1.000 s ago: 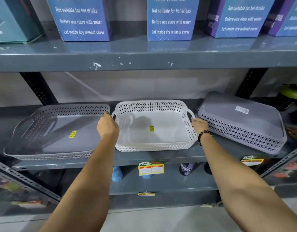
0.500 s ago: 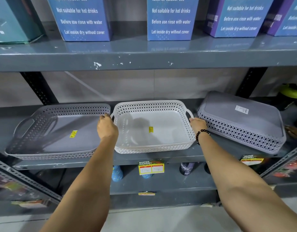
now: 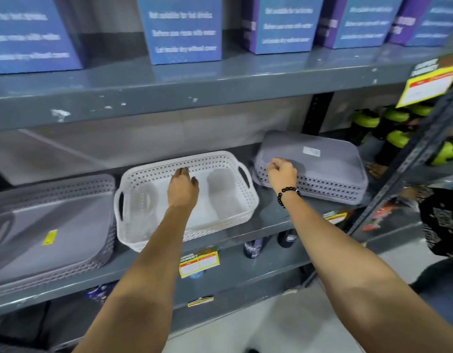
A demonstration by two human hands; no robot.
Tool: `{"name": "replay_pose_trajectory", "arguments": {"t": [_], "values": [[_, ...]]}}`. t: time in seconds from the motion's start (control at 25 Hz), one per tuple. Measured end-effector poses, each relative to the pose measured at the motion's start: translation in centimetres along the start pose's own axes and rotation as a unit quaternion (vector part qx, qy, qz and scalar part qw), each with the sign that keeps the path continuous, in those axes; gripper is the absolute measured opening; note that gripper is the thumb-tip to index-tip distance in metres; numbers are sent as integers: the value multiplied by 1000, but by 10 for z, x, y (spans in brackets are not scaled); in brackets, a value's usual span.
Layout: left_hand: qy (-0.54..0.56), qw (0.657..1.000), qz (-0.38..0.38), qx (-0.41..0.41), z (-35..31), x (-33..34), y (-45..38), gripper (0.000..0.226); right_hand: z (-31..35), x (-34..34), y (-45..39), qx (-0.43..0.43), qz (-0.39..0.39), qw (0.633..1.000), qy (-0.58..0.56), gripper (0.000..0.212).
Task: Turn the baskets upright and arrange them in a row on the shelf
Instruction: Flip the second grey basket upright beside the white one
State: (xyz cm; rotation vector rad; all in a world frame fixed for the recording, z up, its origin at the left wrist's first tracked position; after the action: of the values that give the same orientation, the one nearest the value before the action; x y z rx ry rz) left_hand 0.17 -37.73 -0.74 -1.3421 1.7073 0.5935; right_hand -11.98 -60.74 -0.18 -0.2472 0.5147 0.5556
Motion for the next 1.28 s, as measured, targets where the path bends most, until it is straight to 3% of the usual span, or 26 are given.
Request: {"name": "replay_pose_trajectory", "arguments": {"t": [0.2,0.32,0.4,0.6,0.72,0.8,0.88,0.96,1.04,1.08,1.16,1.2,1.28], "values": [[52,995,20,88,-113,56,-15,40,-26,-63,-43,-7,-43,998,50,35],[85,991,28,98,-164,88,-36,39,-48,-95,-81,-17,-76,990,118,41],[100,991,44,82,-194,111,-55,44,-67,-114,-114,14,-75,983,169,48],[96,987,121,-51,-215,149,-96,59,-130,-140,-183,216,-18,959,183,67],[166,960,200,-107,-215,165,-103,54,-134,-137,-207,176,79,968,161,53],[166,962,189,-103,-212,167,-105,53,-137,-130,-215,168,102,967,163,50],[165,967,147,-129,-201,168,-106,57,-136,-134,-210,195,74,966,152,55],[186,961,105,-178,-193,160,-94,64,-127,-143,-203,207,16,975,82,58],[272,941,12,-200,-194,134,-79,57,-112,-155,-199,177,-61,980,-72,57],[303,938,-56,-160,-195,118,-74,53,-105,-162,-198,154,-94,967,-182,57],[412,885,-193,-102,-198,84,-53,54,-96,-169,-187,151,-114,897,-398,51],[441,860,-220,-136,-194,75,-39,52,-97,-168,-180,174,-105,864,-461,49],[442,840,-188,-252,-169,80,-26,63,-104,-165,-166,206,-72,838,-500,61]]}}
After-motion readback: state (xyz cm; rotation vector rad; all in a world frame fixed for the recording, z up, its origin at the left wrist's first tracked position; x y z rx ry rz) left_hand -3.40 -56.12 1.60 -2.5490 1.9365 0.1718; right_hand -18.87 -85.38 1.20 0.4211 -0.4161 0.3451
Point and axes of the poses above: each hand's wrist, its own y-axis away from the middle knuckle, its own x-axis out of the palm, z = x × y, the point moved 5 cm from there along -y, towards the middle knuckle
